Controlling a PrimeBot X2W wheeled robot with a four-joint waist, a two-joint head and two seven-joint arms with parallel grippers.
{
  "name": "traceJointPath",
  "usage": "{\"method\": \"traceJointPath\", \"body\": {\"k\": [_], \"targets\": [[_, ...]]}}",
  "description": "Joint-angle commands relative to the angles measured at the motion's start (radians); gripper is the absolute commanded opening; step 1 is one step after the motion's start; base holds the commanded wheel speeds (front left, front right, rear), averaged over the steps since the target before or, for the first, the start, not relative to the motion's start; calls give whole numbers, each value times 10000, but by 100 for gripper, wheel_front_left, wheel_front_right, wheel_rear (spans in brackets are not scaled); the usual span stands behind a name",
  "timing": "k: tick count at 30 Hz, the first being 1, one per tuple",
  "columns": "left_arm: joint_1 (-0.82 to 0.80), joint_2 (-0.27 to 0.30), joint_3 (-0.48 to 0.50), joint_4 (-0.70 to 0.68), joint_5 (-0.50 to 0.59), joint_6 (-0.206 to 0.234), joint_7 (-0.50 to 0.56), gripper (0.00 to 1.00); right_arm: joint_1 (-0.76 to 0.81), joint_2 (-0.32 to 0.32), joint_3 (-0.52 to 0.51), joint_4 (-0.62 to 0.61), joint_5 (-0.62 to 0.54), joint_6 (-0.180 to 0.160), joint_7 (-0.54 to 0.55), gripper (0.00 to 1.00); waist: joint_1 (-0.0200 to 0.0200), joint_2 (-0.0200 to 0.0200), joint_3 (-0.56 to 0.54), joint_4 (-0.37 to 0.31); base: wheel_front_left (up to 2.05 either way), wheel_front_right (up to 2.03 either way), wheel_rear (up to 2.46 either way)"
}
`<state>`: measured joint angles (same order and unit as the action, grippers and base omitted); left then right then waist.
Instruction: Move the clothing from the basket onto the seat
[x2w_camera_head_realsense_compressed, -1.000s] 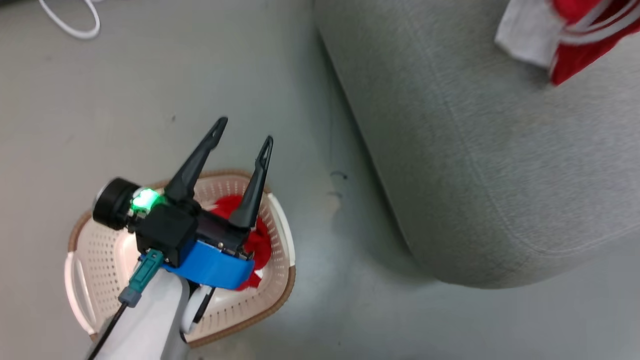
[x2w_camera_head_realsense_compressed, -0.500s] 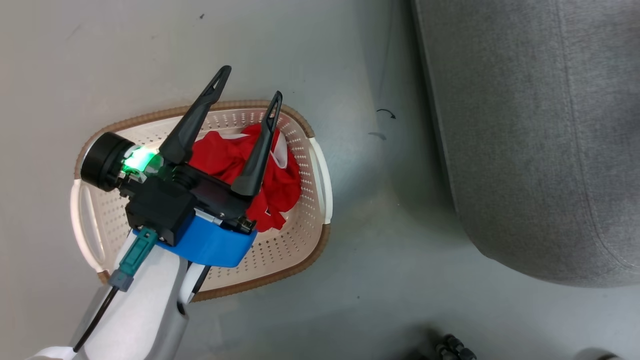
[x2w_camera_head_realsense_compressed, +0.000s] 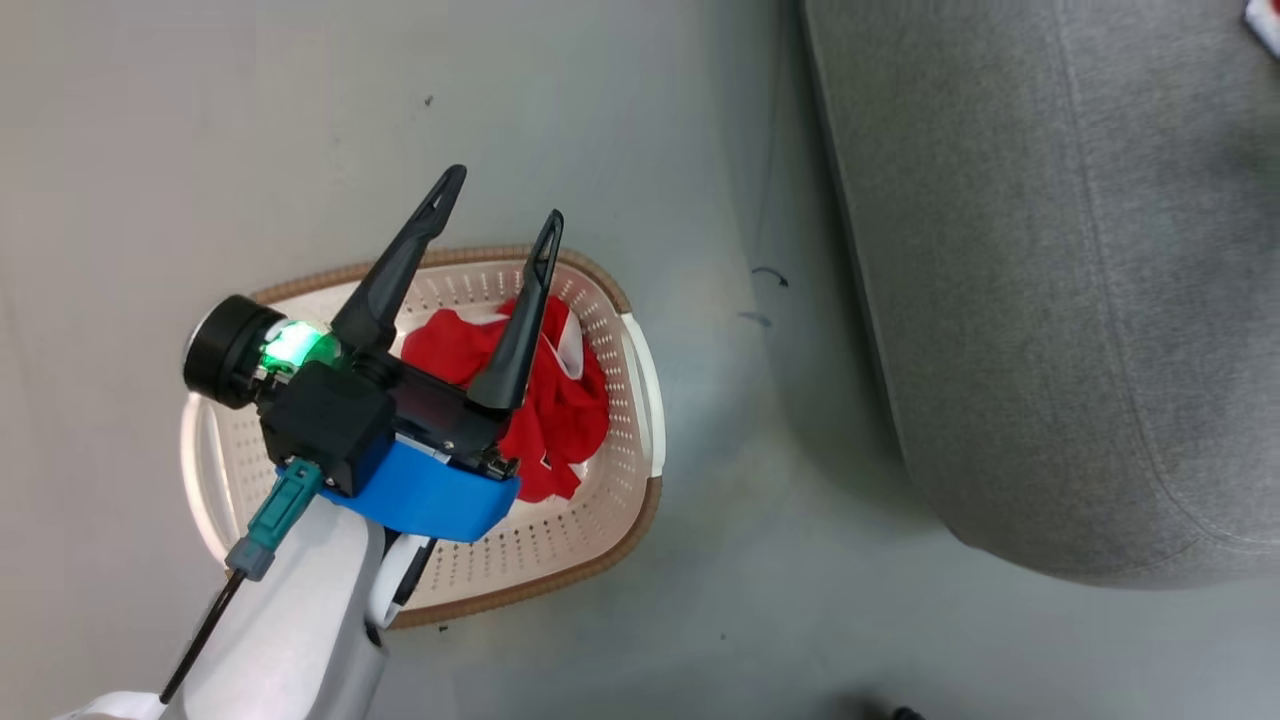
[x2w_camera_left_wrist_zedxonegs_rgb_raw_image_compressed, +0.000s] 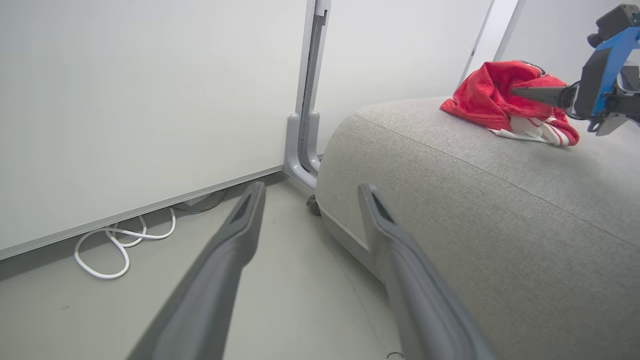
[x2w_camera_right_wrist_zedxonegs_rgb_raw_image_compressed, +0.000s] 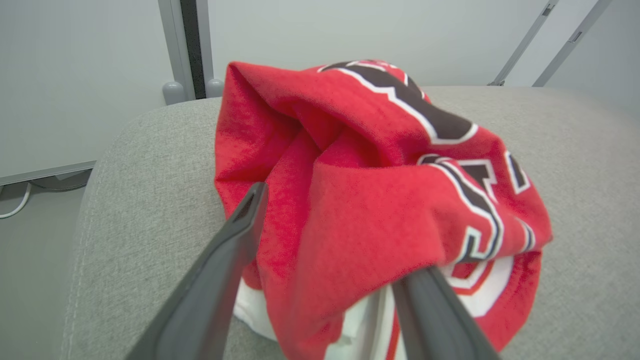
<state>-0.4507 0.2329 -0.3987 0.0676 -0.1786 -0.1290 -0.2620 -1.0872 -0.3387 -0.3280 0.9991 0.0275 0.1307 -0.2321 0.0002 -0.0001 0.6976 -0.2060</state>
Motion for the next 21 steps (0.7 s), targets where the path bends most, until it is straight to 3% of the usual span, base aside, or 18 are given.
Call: {"method": "traceJointPath", "body": {"k": [1, 10, 15, 21], "targets": [[125, -66, 109, 84, -112, -17, -44, 100, 381, 63, 158, 34, -186, 2, -160, 100, -2, 1, -555, -29, 0, 0, 0], [1085, -514, 697, 494, -349, -17, -44, 100, 2018, 707, 997, -583, -520, 3, -332, 100, -2, 1, -2517, 69, 0, 0, 0], [1717, -761, 1066, 696, -457, -17, -43, 100, 3081, 987, 1366, -1665, -447, 2, -338, 100, -2, 1, -3459, 216, 0, 0, 0], [2682, -1090, 1714, 1052, -584, -17, -40, 100, 5107, 1771, 1486, -4074, -235, 2, -337, 100, -2, 1, -4725, 495, 0, 0, 0]]}}
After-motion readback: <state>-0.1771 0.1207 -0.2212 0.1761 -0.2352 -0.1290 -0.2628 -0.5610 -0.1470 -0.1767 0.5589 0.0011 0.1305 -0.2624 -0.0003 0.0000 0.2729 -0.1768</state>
